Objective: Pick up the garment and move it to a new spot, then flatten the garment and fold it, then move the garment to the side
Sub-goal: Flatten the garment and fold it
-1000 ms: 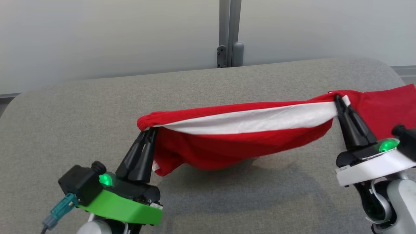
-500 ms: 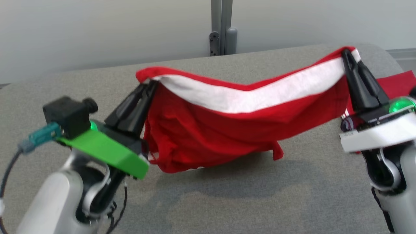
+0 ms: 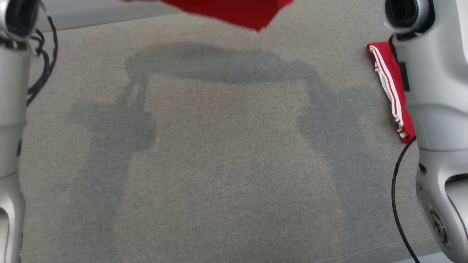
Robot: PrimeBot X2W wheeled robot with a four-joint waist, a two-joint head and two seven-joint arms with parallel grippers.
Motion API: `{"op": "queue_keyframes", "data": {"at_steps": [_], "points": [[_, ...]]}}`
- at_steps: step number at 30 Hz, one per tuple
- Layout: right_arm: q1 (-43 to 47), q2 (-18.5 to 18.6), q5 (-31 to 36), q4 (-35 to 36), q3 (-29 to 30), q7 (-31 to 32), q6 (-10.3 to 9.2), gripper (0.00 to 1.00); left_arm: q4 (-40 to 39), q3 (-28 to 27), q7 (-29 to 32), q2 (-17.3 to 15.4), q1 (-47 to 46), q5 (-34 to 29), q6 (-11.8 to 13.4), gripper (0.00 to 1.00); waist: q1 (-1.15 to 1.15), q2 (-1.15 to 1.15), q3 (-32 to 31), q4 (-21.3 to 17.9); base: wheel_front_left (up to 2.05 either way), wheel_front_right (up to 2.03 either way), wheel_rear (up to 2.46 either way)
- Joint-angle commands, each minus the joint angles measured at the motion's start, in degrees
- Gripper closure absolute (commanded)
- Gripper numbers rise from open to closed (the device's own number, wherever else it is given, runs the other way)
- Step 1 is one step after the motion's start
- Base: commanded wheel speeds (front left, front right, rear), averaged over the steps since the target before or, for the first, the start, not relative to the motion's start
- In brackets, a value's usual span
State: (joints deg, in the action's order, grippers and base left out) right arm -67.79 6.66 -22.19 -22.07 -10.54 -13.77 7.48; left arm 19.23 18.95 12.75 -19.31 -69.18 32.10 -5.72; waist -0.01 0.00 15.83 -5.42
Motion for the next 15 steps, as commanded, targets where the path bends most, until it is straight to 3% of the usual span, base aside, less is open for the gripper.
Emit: {"op": "queue_keyframes", "data": {"at_steps": [1,5,9,15], "points": [[-1.55,-1.08,0.79,-1.86,-0.08,-0.64,0.02,1.0,2.3,0.05,-1.31,0.15,-1.93,-0.53,-0.3,1.0,0.01,0.0,6.68,-4.05,0.0,0.0,0.0],[-2.74,-2.98,0.16,-6.26,-2.98,-1.37,0.02,1.0,8.91,0.99,-4.11,0.31,-4.98,-0.52,-1.01,1.0,0.01,0.0,10.97,-4.78,0.0,0.0,0.0],[0.6,-3.47,-1.13,-8.87,-6.54,-1.41,0.02,1.0,15.06,1.31,-7.02,0.08,-2.19,0.81,-1.33,1.0,0.01,0.0,14.52,-4.75,0.0,0.0,0.0],[7.96,-3.69,-3.0,-7.7,-7.54,-1.45,0.02,1.0,20.48,1.93,-11.21,0.43,3.49,4.61,-1.71,1.0,0.01,0.0,16.56,-4.29,0.0,0.0,0.0]]}}
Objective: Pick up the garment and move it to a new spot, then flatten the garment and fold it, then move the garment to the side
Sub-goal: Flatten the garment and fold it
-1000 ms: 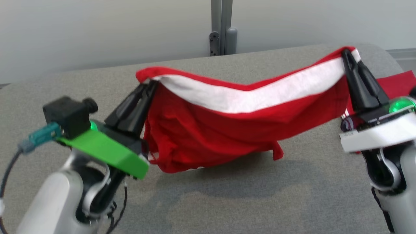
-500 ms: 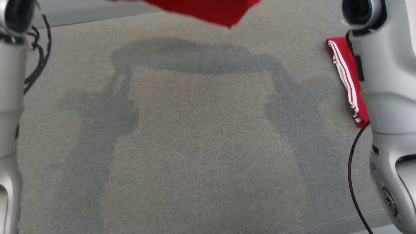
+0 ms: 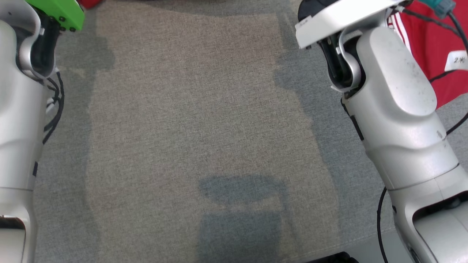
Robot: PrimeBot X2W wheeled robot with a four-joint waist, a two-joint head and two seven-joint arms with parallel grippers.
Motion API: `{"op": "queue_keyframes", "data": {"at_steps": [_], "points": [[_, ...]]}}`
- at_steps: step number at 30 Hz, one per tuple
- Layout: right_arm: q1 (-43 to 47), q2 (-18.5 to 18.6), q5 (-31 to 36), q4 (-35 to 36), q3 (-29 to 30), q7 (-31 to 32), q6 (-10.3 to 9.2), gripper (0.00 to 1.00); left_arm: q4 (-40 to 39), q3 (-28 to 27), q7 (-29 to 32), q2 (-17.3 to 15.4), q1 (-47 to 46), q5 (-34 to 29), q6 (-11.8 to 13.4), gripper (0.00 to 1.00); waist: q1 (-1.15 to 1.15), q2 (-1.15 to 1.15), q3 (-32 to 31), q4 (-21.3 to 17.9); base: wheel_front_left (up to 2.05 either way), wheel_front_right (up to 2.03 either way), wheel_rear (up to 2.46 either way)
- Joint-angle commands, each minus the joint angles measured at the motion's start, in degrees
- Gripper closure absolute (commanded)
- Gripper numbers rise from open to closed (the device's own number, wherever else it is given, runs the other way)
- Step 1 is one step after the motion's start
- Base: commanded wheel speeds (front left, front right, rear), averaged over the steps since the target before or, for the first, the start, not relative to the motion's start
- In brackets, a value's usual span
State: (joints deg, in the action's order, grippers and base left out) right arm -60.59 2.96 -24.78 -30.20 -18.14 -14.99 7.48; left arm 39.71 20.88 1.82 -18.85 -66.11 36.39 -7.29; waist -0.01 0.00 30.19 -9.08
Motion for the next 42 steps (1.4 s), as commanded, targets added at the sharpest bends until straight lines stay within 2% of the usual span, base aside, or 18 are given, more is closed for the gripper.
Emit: {"op": "queue_keyframes", "data": {"at_steps": [1,11,20,33,37,42], "points": [[1.97,0.02,-0.43,1.03,0.18,-0.23,0.02,1.0,0.22,0.19,-0.92,0.02,1.42,1.08,-0.17,1.0,0.01,0.0,2.1,-0.39,0.0,0.0,0.0],[17.62,2.39,-0.61,12.35,4.36,-0.23,0.02,1.0,-8.96,5.13,-6.56,-0.92,14.94,9.16,-0.24,1.0,0.01,0.0,-2.45,2.81,0.0,0.0,0.0],[33.36,4.69,-1.0,21.82,5.97,-0.24,0.02,1.0,-19.12,5.71,-13.03,-1.65,32.69,11.29,0.84,1.0,0.01,0.0,-9.29,4.29,0.0,0.0,0.0],[55.37,4.64,-0.42,32.06,12.26,-0.25,0.01,1.0,-34.96,5.43,-16.82,0.65,58.01,9.37,6.77,1.0,0.01,0.0,-21.31,6.1,0.0,0.0,0.0],[61.11,4.65,0.0,35.18,13.18,-0.25,0.01,1.0,-40.43,4.94,-16.99,0.68,64.73,8.75,9.01,1.0,0.01,0.0,-24.29,6.42,0.0,0.0,0.0],[67.28,5.14,0.34,39.34,14.18,-0.21,0.0,1.0,-46.22,4.55,-17.06,-0.6,71.2,8.21,10.67,1.0,0.01,0.0,-26.5,6.74,0.0,0.0,0.0]]}}
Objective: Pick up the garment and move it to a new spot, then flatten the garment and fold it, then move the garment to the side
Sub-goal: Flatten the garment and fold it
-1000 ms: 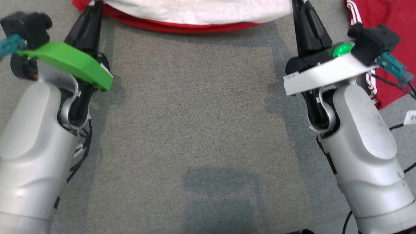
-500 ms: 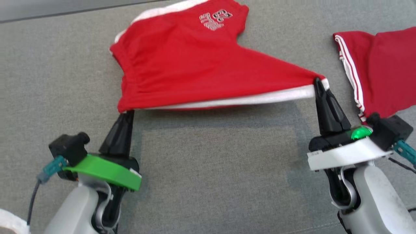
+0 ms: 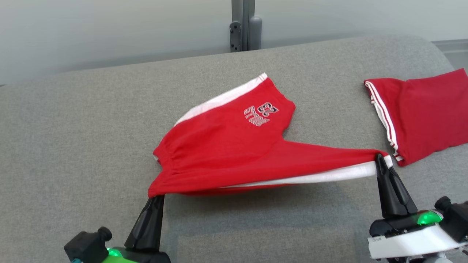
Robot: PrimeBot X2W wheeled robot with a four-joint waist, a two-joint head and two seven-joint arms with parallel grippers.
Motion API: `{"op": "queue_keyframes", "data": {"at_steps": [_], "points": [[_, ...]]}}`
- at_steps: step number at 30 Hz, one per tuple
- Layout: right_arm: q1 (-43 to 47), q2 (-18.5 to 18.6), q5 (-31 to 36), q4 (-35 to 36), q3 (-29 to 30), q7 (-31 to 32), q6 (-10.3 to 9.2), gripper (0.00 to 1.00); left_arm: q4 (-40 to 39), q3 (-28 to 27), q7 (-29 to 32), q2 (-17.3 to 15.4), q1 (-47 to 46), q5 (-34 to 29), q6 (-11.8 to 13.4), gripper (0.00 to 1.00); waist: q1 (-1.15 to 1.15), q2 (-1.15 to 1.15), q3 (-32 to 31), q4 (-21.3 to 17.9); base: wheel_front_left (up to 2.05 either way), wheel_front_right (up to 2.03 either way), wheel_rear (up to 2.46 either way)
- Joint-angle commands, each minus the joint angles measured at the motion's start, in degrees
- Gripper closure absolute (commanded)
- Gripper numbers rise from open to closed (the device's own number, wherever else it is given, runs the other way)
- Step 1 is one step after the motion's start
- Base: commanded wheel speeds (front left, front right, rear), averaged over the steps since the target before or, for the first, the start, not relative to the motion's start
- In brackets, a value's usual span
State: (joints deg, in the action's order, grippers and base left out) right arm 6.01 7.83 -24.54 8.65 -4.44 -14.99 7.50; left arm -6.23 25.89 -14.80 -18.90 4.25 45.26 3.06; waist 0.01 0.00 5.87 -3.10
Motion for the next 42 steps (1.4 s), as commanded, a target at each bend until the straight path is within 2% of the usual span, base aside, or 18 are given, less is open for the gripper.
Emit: {"op": "queue_keyframes", "data": {"at_steps": [1,8,13,18,21,31,42], "points": [[1.86,0.5,0.38,1.61,0.96,-0.02,-0.02,1.0,-1.53,-0.55,-0.45,-0.79,1.98,-0.7,0.75,1.0,-0.01,0.0,-2.41,0.81,0.0,0.0,0.0],[7.24,0.72,0.88,5.51,1.22,3.77,-0.04,1.0,-6.39,-0.25,0.91,-1.75,7.54,0.38,2.83,1.0,-0.01,0.0,-2.47,1.01,0.0,0.0,0.0],[5.08,-0.18,0.08,3.68,0.67,3.45,-0.04,1.0,-4.51,0.89,1.61,-0.38,5.93,1.18,2.43,1.0,-0.01,0.0,-1.6,1.74,0.0,0.0,0.0],[0.77,1.04,-0.53,-0.5,0.04,3.21,-0.04,1.0,-0.67,1.8,3.33,1.71,1.93,2.01,2.19,1.0,-0.01,0.0,-0.39,3.01,0.0,0.0,0.0],[-3.58,1.89,-0.73,-4.04,-0.75,3.22,-0.03,1.0,2.54,1.31,4.92,3.98,-1.63,3.84,3.04,1.0,-0.01,0.0,0.56,4.14,0.0,0.0,0.0],[-23.89,5.11,-0.95,-21.64,-5.82,4.1,-0.01,1.0,17.0,-0.25,7.94,10.55,-15.77,8.6,1.32,1.0,-0.01,0.0,5.99,8.39,0.0,0.0,0.0],[-44.59,5.78,-2.18,-43.6,-13.97,3.32,-0.02,1.0,32.78,0.05,6.93,14.64,-29.0,10.41,-1.01,1.0,-0.01,0.0,11.18,12.15,0.0,0.0,0.0]]}}
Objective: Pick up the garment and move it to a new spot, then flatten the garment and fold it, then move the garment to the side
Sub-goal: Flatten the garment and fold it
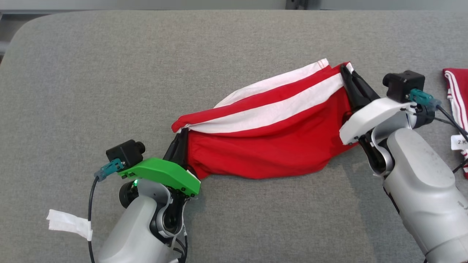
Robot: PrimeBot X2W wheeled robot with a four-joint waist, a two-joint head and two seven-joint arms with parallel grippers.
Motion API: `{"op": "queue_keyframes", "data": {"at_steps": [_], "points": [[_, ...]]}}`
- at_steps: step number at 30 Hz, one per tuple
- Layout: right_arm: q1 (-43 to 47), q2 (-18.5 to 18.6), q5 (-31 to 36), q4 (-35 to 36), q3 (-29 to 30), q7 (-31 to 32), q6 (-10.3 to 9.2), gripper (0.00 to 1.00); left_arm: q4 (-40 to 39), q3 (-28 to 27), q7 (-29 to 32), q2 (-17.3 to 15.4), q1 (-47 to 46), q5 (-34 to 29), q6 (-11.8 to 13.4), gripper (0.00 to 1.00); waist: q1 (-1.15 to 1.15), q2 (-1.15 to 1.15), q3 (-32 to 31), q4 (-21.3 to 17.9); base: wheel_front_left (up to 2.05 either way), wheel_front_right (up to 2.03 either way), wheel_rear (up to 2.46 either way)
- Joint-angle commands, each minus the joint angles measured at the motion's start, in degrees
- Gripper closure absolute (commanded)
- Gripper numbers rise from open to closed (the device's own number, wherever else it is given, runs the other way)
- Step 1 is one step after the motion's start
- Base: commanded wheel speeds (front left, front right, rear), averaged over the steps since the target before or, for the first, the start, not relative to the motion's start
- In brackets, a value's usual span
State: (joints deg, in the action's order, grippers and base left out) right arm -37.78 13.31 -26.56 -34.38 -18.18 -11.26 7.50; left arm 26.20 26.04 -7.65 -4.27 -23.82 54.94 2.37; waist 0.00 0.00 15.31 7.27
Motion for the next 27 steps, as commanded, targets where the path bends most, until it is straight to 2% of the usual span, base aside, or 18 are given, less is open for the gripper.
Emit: {"op": "queue_keyframes", "data": {"at_steps": [1,11,20,21,22,23,24,25,26,27], "points": [[-2.33,0.31,-0.37,-2.34,-0.7,-0.59,-0.01,1.0,1.21,0.15,-0.56,0.23,-1.6,0.89,-0.48,1.0,0.0,0.0,2.04,2.12,0.0,0.0,0.0],[-13.39,1.41,-1.79,-17.57,-4.83,-1.85,-0.02,1.0,7.52,2.47,-2.55,1.17,-5.93,2.88,-1.81,1.0,0.0,0.0,3.84,4.71,0.0,0.0,0.0],[-17.76,2.21,-3.77,-24.74,-7.96,-2.96,-0.02,1.0,9.84,5.7,-4.56,1.28,-8.41,3.31,-2.64,1.0,0.0,0.0,4.6,5.04,0.0,0.0,0.0],[-18.04,2.28,-4.02,-25.13,-8.29,-2.98,-0.02,1.0,9.87,6.14,-4.72,1.29,-8.66,2.94,-2.72,0.94,0.0,0.0,4.65,5.02,0.0,0.0,0.0],[-18.37,2.36,-4.34,-25.6,-8.64,-3.0,-0.02,1.0,9.81,6.62,-5.15,1.29,-8.94,2.29,-2.75,0.67,0.0,0.0,4.7,5.01,0.0,0.0,0.0],[-18.8,2.47,-4.74,-26.08,-9.03,-3.06,-0.02,1.0,9.71,7.14,-5.43,1.29,-9.17,1.76,-2.69,0.51,0.0,0.0,4.76,5.02,0.0,0.0,0.0],[-19.21,2.59,-4.95,-26.49,-9.35,-3.14,-0.02,1.0,9.57,7.63,-5.65,1.29,-9.29,1.2,-2.6,0.0,0.0,0.0,4.79,5.05,0.0,0.0,0.0],[-19.48,2.62,-5.2,-26.79,-9.65,-3.19,-0.02,0.87,9.41,8.07,-5.82,1.29,-9.44,0.63,-2.5,0.0,0.0,0.0,4.81,5.09,0.0,0.0,0.0],[-19.73,2.6,-5.52,-27.18,-10.0,-3.24,-0.02,0.63,9.06,8.51,-6.07,1.3,-9.58,-0.13,-2.5,0.0,0.0,0.0,4.83,5.16,0.0,0.0,0.0],[-19.98,2.61,-5.84,-27.48,-10.35,-3.31,-0.02,0.16,8.67,8.86,-6.3,1.3,-9.6,-0.74,-2.49,0.0,0.0,0.0,4.84,5.23,0.0,0.0,0.0]]}}
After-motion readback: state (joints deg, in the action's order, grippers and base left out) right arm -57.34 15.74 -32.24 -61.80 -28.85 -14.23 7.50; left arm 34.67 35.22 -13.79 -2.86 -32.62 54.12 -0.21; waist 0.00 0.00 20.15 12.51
